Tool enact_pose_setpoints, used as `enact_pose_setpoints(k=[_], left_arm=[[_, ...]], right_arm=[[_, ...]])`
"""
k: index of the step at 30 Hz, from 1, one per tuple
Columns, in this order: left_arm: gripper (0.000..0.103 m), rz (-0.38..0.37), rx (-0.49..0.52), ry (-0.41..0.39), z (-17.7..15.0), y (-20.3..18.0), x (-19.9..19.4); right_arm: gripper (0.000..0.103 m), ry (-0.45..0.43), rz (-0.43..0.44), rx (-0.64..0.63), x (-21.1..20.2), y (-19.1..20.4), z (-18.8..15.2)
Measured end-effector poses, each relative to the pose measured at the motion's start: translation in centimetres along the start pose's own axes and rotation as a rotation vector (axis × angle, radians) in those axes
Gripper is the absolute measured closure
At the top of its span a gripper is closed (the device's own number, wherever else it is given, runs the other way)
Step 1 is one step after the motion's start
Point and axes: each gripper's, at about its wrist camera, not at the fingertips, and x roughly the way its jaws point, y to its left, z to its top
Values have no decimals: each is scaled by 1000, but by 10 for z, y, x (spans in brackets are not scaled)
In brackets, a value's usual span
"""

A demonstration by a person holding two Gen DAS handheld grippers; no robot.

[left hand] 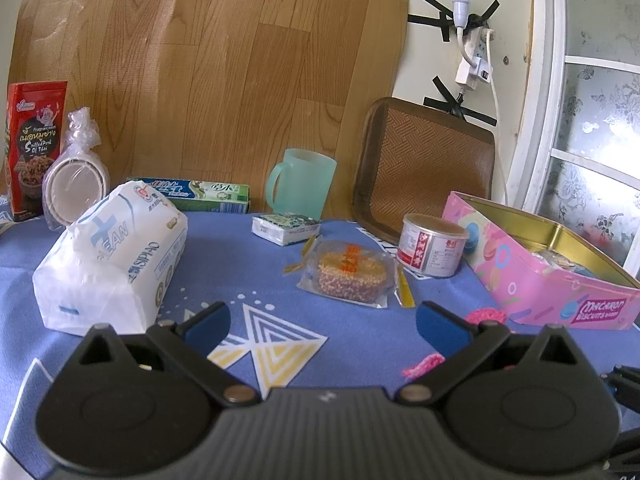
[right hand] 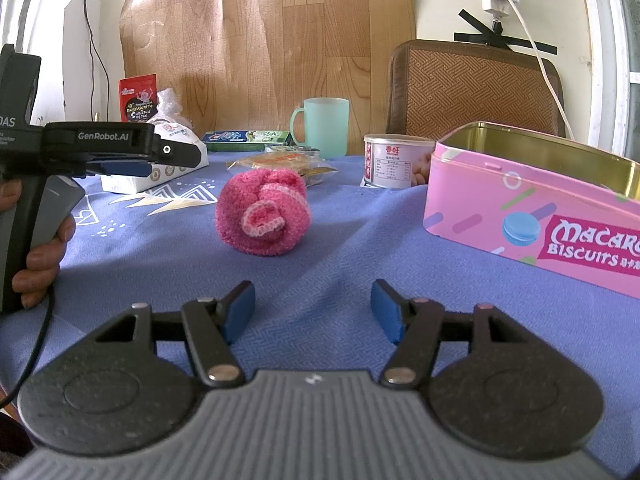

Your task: Organize soft objects

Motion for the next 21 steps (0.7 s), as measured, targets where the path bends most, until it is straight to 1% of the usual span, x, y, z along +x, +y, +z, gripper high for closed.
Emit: enact_pose_setpoints(k=[21], left_arm=[[0,3,-2,0,-1,-2,0]], right_arm=[[36,1,1,0,0,0,0]])
